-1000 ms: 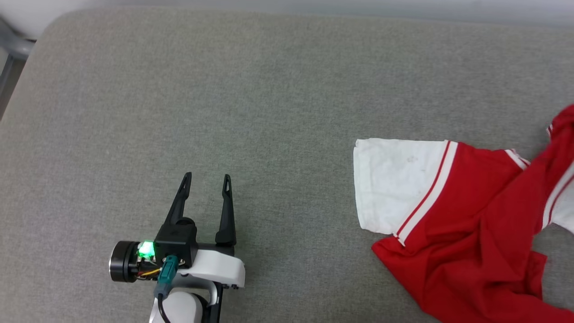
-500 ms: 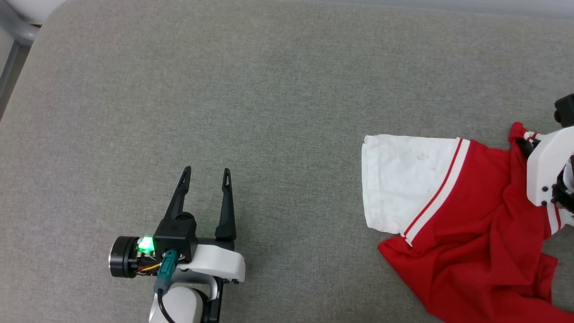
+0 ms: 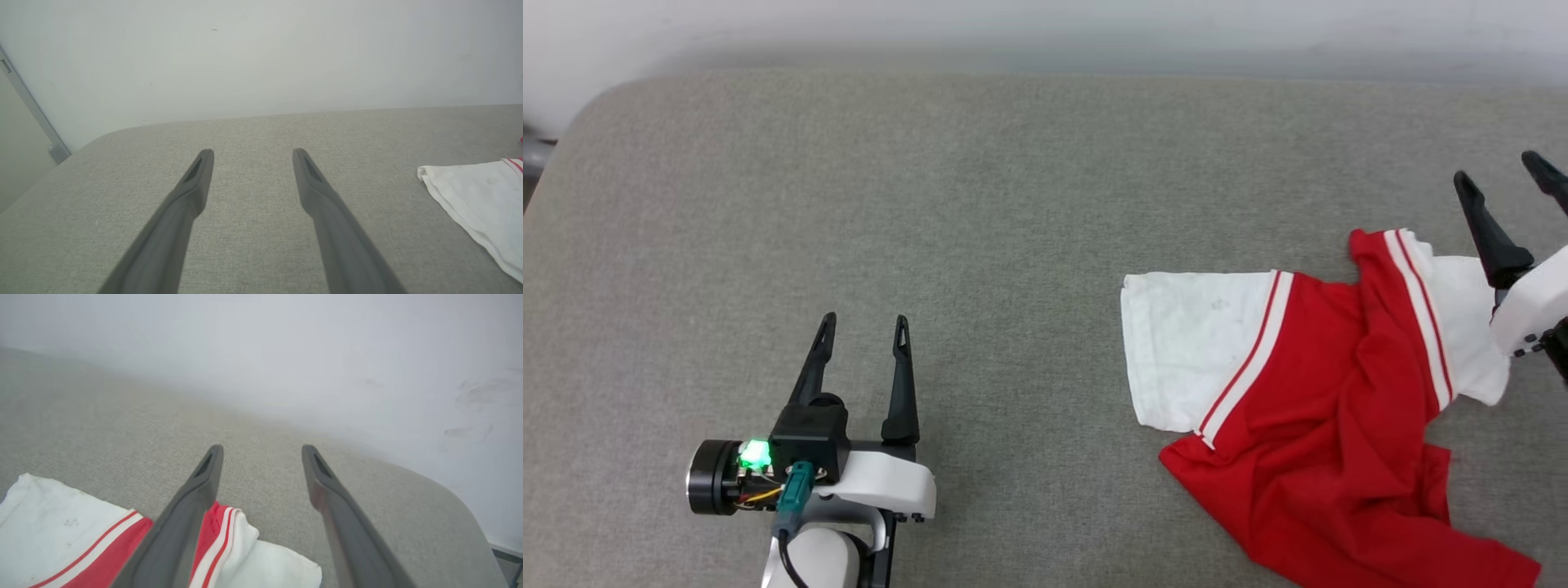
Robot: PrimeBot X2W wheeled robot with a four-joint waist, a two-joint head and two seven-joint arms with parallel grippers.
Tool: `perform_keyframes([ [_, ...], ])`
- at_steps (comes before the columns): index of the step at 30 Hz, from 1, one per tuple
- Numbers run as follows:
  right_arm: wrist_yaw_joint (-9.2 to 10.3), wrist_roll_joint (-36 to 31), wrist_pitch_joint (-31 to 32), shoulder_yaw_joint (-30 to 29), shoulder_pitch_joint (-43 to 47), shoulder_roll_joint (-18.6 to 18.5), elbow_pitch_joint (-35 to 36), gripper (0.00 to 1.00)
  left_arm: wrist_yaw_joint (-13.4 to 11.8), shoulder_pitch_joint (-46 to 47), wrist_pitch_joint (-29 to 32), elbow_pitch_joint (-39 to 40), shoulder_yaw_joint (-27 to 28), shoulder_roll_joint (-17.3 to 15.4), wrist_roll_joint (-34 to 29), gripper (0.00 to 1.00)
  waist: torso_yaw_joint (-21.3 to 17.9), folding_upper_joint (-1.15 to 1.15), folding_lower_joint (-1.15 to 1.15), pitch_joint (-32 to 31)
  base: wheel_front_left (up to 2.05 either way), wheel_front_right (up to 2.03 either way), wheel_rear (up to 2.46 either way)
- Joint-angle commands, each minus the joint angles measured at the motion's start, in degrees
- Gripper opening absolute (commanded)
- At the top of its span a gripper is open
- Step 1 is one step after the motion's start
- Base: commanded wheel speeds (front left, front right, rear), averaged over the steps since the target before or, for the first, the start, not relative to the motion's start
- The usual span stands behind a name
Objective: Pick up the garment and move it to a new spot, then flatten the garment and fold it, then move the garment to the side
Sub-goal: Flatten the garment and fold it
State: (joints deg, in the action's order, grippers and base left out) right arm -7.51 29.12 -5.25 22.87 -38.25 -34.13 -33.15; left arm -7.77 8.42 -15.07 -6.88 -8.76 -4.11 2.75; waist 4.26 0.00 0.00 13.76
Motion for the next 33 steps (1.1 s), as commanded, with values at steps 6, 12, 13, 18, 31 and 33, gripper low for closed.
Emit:
perform_keyframes([
  [6,0.05,-8.49,-8.74,-12.67,8.51,7.71,8.60,1.00,1.73,1.92,-0.14,-0.22,1.10,-1.90,-0.47,1.00,-3.29,0.00,0.00,-3.57,0.00,0.00,0.00],
  [12,0.05,-16.14,-9.67,-21.71,19.44,16.66,20.74,1.00,4.29,5.59,-0.14,-2.11,1.37,-3.74,0.06,1.00,-4.99,0.00,0.00,-4.64,0.00,0.00,0.00],
  [13,0.04,-16.96,-9.69,-22.64,21.35,17.97,22.60,1.00,4.89,6.52,-0.14,-2.61,1.36,-4.05,0.23,1.00,-5.20,0.00,0.00,-4.70,0.00,0.00,0.00],
  [18,0.05,-19.93,-9.58,-25.22,29.84,22.80,29.44,1.00,9.21,12.06,0.38,-6.86,0.16,-5.88,1.07,1.00,-6.23,0.00,0.00,-4.61,0.00,0.00,0.00],
  [31,0.05,-23.32,-9.57,-24.44,37.27,26.66,37.39,1.00,15.12,31.07,17.98,-14.58,-9.84,-11.13,7.91,1.00,-10.19,0.00,0.00,-2.19,0.00,0.00,0.00],
  [33,0.05,-23.53,-9.63,-24.27,37.07,26.75,37.42,1.00,15.18,33.82,22.97,-15.64,-14.89,-12.54,11.29,1.00,-10.69,0.00,0.00,-1.59,0.00,0.00,0.00],
])
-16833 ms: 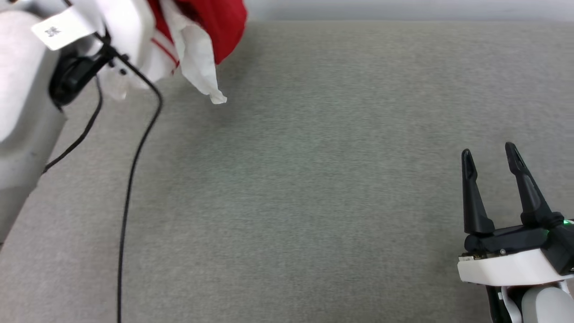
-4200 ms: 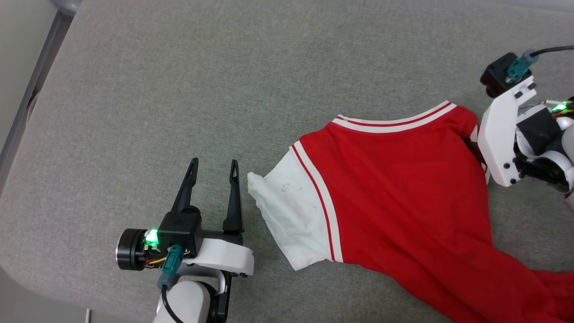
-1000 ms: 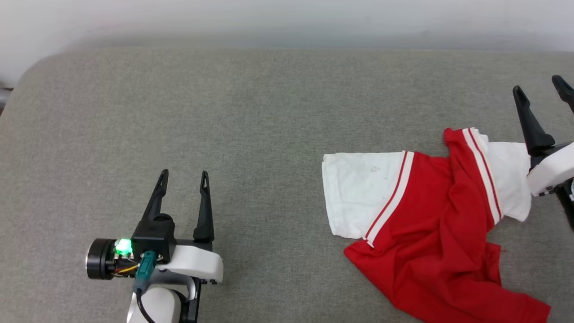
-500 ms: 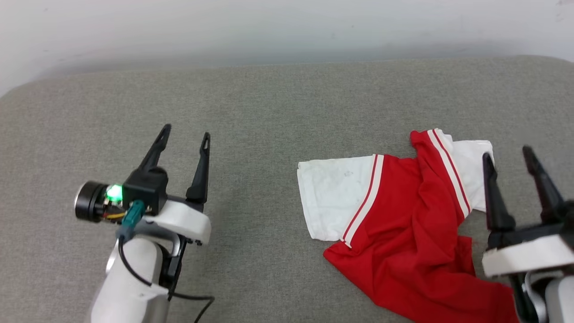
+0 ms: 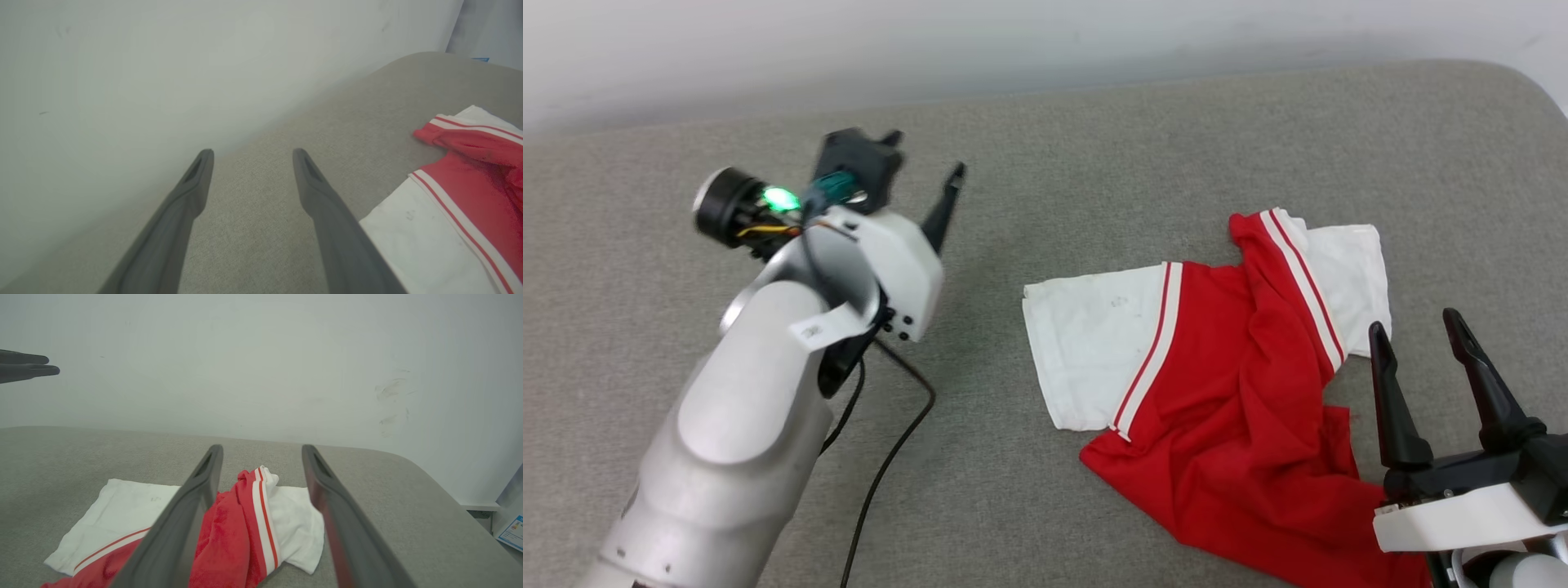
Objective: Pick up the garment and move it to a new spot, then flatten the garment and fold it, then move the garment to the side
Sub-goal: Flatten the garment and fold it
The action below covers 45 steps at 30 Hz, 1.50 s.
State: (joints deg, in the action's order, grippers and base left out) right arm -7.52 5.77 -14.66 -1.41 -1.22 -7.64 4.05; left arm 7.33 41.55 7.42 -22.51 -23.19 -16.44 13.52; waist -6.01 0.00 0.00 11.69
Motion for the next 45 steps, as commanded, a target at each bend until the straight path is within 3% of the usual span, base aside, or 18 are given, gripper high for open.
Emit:
perform_keyframes([
  [1,0.06,-0.26,-0.25,0.17,-0.16,0.28,0.25,1.00,0.07,2.19,2.97,-0.34,-2.92,-0.90,2.44,1.00,-0.64,0.00,0.00,0.85,0.00,0.00,0.00],
  [11,0.06,-1.21,-0.43,1.18,-2.40,0.99,-0.22,1.00,0.08,13.92,22.70,-1.21,-23.58,-6.59,18.31,1.00,-3.20,0.00,0.00,4.29,0.00,0.00,0.00],
  [15,0.06,-1.45,-0.51,1.36,-3.28,1.44,-0.52,1.00,0.08,18.19,27.85,-0.19,-31.85,-7.52,23.58,1.00,-4.29,0.00,0.00,6.13,0.00,0.00,0.00],
  [24,0.06,-1.80,-0.55,2.39,-6.04,2.53,-0.43,1.00,0.09,25.83,32.67,-2.81,-45.27,-9.46,30.47,1.00,-6.47,0.00,0.00,10.55,0.00,0.00,0.00],
  [32,0.06,-1.84,-0.55,2.80,-7.59,3.38,-0.79,1.00,0.09,23.87,36.40,-4.51,-50.68,-10.28,32.01,1.00,-7.46,0.00,0.00,12.78,0.00,0.00,0.00],
  [34,0.06,-1.90,-0.55,2.63,-7.90,3.45,-1.01,1.00,0.10,22.60,36.68,-3.65,-50.90,-10.70,31.85,0.00,-7.32,0.00,0.00,12.68,0.00,0.00,0.00],
  [38,0.06,-2.30,-0.55,1.70,-8.04,3.32,-1.42,1.00,0.13,22.74,32.50,-2.64,-50.63,-11.59,32.57,0.00,-6.21,0.00,0.00,11.31,0.00,0.00,0.00],
  [45,0.06,-2.33,-0.54,-1.73,-8.03,0.94,-2.09,1.00,-0.37,21.82,18.80,-2.24,-47.10,-14.14,34.15,0.00,-3.30,0.00,0.00,7.13,0.00,0.00,0.00],
])
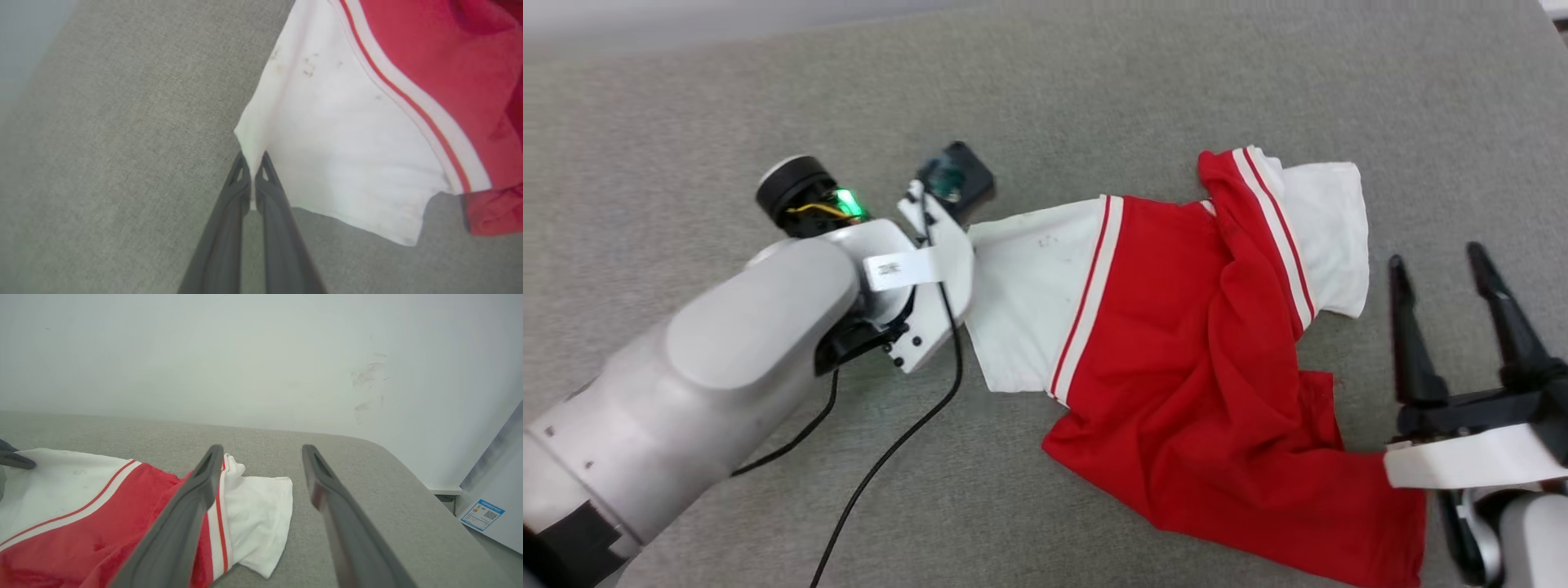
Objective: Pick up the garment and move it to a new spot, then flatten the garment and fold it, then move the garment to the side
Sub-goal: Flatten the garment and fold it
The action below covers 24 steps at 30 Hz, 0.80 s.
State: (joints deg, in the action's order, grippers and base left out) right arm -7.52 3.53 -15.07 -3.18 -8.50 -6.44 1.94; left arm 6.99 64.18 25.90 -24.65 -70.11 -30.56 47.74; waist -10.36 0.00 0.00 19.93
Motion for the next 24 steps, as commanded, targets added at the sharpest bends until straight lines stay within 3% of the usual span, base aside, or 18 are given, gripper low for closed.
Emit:
perform_keyframes([
  [1,0.06,0.02,-0.13,-0.72,-0.89,-0.72,0.07,1.00,-0.52,-1.32,-1.23,0.32,0.54,-0.70,0.16,0.00,1.56,0.00,0.00,-1.66,0.00,0.00,0.00],
  [6,0.06,0.41,-0.13,-3.39,-1.74,-3.92,-0.56,1.00,-4.49,-5.29,-6.74,3.55,3.75,-5.15,1.87,0.00,4.07,0.00,0.00,-3.82,0.00,0.00,0.00],
  [7,0.06,1.24,1.32,-4.67,-3.17,-6.42,-1.14,1.00,-7.24,-8.12,-8.69,6.41,5.29,-7.90,3.06,0.00,5.59,0.00,0.00,-4.66,0.00,0.00,0.00],
  [13,0.06,5.90,9.83,-4.08,-7.77,-14.32,-2.48,1.00,-12.46,-13.18,-11.68,12.33,8.33,-13.32,5.76,0.00,8.27,0.00,0.00,-5.07,0.00,0.00,0.00],
  [16,0.06,10.88,18.07,-0.88,-12.04,-21.12,-3.61,1.00,-15.34,-15.55,-13.17,15.89,9.89,-16.15,6.85,0.00,9.88,0.00,0.00,-4.57,0.00,0.00,0.00],
  [24,0.06,23.74,40.32,9.83,-19.91,-34.78,-6.85,1.00,-19.37,-18.35,-15.53,21.34,11.77,-19.31,7.55,0.00,13.22,0.00,0.00,-2.24,0.00,0.00,0.00],
])
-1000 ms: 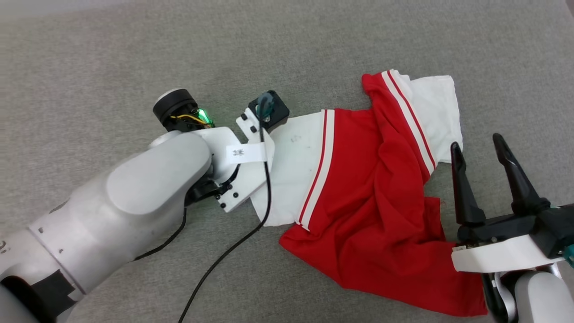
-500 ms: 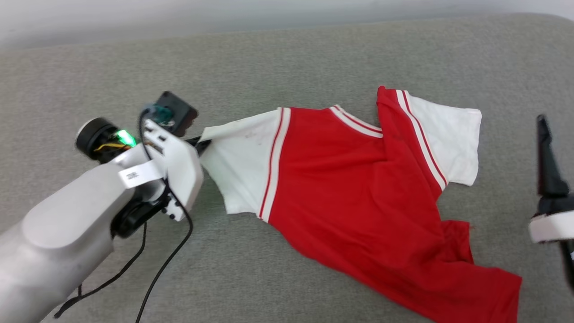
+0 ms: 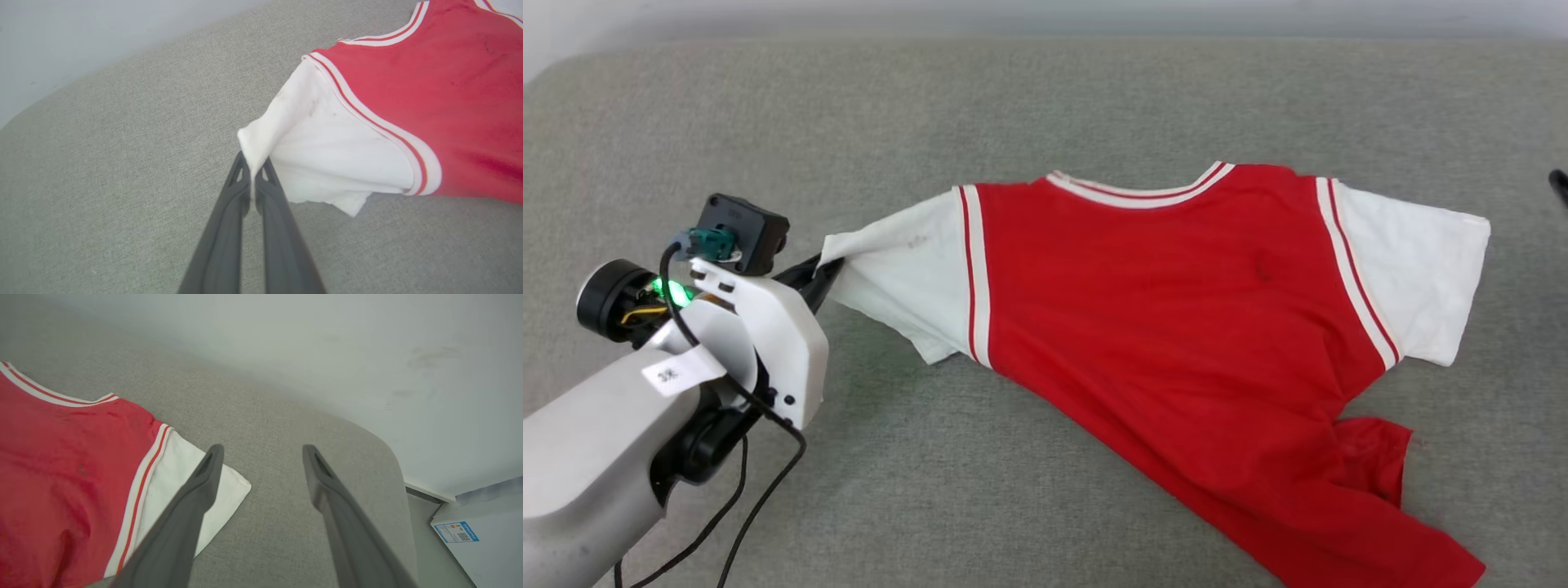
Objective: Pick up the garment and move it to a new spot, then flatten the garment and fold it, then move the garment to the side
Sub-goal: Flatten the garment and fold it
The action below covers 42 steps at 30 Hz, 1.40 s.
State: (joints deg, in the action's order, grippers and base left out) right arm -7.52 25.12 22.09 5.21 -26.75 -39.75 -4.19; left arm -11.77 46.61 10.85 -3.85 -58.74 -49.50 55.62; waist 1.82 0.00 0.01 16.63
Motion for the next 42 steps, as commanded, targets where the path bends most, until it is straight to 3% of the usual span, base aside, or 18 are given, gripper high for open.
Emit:
perform_keyframes([
  [1,0.06,4.01,6.40,2.93,-2.53,-2.84,-1.21,1.00,-0.92,-0.83,-0.63,1.17,0.46,-0.55,-0.46,0.00,1.39,0.00,-0.01,1.49,0.00,0.00,0.00],
  [6,0.06,11.37,21.60,8.81,-7.54,-7.80,-4.13,1.00,-2.05,-0.45,-1.52,3.29,1.00,-0.94,-0.88,0.00,2.70,0.00,-0.01,4.26,0.00,0.00,0.00],
  [12,0.06,13.39,28.02,11.07,-12.52,-8.44,-8.11,1.00,-2.80,0.96,-2.02,4.75,1.30,-0.27,-1.81,0.00,3.72,0.00,-0.01,7.51,0.00,0.00,0.00],
  [21,0.05,12.14,27.07,13.05,-18.19,-4.90,-16.32,1.00,-3.36,2.78,-2.77,5.73,1.77,0.43,-3.11,0.00,4.93,0.00,-0.01,12.20,0.00,0.00,0.00],
  [30,-0.04,13.87,24.62,17.83,-12.81,-2.16,-23.50,1.00,-2.75,3.06,-3.71,4.63,1.63,1.43,-3.28,0.00,5.35,0.00,-0.01,13.70,0.00,0.00,0.00],
  [31,-0.04,13.97,23.77,17.93,-12.77,-2.20,-23.73,0.42,-2.66,3.03,-3.89,4.46,1.63,1.55,-3.24,0.00,5.31,0.00,-0.01,13.66,0.00,0.00,0.00],
  [32,-0.03,14.22,23.05,17.90,-12.90,-2.17,-24.04,0.00,-2.55,2.99,-4.03,4.19,1.60,1.61,-3.21,0.00,5.23,0.00,-0.01,13.56,0.00,0.00,0.00],
  [42,0.07,14.08,8.41,17.23,-17.70,-3.67,-21.54,0.00,-2.26,2.04,-6.35,1.46,1.75,1.70,-3.55,0.00,2.97,0.00,-0.01,8.04,0.00,0.00,0.00],
])
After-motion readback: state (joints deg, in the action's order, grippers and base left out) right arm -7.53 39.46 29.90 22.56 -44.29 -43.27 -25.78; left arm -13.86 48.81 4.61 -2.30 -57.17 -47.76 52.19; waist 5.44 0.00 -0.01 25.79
